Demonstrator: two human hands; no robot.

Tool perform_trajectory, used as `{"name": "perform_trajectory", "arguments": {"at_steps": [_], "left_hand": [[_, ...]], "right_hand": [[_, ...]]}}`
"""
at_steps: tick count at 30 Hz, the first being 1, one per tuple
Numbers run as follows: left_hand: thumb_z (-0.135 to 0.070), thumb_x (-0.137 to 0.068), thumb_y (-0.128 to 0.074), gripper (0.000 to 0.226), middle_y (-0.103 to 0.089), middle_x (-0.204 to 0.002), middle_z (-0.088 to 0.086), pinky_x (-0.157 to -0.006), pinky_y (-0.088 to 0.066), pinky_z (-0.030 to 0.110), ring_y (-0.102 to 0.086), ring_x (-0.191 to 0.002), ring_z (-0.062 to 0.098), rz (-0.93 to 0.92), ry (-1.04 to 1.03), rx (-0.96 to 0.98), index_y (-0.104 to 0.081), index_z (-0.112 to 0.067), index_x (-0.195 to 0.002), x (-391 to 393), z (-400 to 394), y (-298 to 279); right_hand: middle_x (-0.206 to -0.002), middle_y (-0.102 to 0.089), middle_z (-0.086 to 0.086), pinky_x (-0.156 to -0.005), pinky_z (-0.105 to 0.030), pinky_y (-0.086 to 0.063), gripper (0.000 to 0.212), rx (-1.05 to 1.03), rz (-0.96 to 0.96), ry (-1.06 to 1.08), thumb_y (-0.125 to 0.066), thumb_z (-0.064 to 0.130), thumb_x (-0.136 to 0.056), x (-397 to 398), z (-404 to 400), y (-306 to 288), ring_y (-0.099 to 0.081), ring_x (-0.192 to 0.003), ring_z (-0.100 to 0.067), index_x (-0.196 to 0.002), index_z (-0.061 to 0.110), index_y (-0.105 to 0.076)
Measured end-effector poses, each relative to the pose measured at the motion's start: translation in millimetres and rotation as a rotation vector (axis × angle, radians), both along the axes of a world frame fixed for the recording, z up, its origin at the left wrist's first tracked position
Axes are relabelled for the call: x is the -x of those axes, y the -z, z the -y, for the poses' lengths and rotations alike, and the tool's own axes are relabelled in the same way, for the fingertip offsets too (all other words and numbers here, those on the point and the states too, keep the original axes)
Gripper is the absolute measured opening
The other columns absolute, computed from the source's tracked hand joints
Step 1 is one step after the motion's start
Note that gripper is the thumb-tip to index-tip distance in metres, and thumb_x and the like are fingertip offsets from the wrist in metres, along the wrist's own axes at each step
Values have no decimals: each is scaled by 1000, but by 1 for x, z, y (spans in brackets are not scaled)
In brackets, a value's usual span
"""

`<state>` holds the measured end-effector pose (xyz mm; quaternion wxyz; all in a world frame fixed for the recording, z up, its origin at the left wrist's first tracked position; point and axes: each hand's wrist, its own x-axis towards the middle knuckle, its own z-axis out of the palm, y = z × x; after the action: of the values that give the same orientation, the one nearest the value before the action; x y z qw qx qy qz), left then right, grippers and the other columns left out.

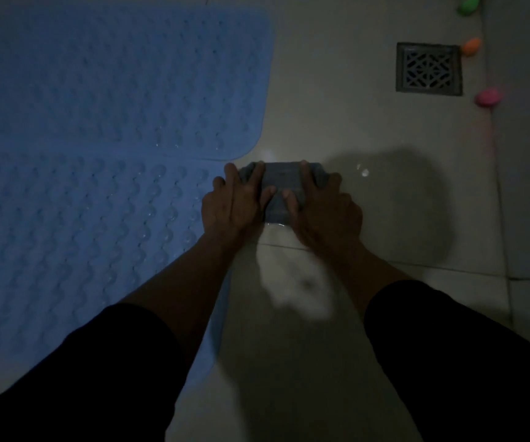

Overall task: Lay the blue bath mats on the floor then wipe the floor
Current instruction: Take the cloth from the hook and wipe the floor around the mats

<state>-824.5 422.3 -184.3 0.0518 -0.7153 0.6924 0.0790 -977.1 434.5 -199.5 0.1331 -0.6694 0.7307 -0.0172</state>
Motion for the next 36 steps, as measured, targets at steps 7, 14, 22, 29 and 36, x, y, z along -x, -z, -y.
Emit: {"name": "perform_trajectory", "arguments": {"at_steps": [7,14,22,29,36], "left_hand": [[-61,-102,-31,60,-39,-135,18,-67,-39,41,-52,-111,38,3,32,12,-27,-31,-154,-8,-37,-3],[-60,-102,-31,61,-40,-136,18,-74,-50,43,-53,-111,39,-10,42,21,-28,-30,-155,-19,-87,-3],[-60,-102,-30,60,-38,-140,16,-74,-49,43,-51,-114,38,-2,30,8,-28,-33,-155,-32,-150,-8],[-61,-102,-31,60,-43,-134,17,-65,-44,37,-55,-108,36,21,22,14,-31,-32,-155,-39,-198,-7],[-62,-98,-34,58,-54,-119,14,-52,-35,32,-61,-91,34,41,2,31,-46,-32,-147,-48,-246,-2]], "right_hand": [[-136,-37,-15,-70,-38,-35,67,-25,26,31,-30,65,-95,-10,-38,-3,-58,-93,-40,-154,35,-15],[-133,-39,-16,-69,-38,-34,68,-48,-9,13,-29,66,-95,-19,-86,-6,-58,-94,-39,-154,35,-15],[-134,-40,-16,-68,-39,-34,67,-47,-13,-3,-28,67,-95,-31,-148,-11,-58,-96,-39,-154,36,-15],[-134,-41,-15,-67,-38,-34,68,-64,-24,-23,-28,67,-95,-37,-192,-14,-58,-95,-37,-154,35,-15],[-132,-42,-13,-67,-39,-40,68,-51,-47,-52,-30,65,-95,-45,-237,-15,-53,-103,-36,-154,35,-17]]}}
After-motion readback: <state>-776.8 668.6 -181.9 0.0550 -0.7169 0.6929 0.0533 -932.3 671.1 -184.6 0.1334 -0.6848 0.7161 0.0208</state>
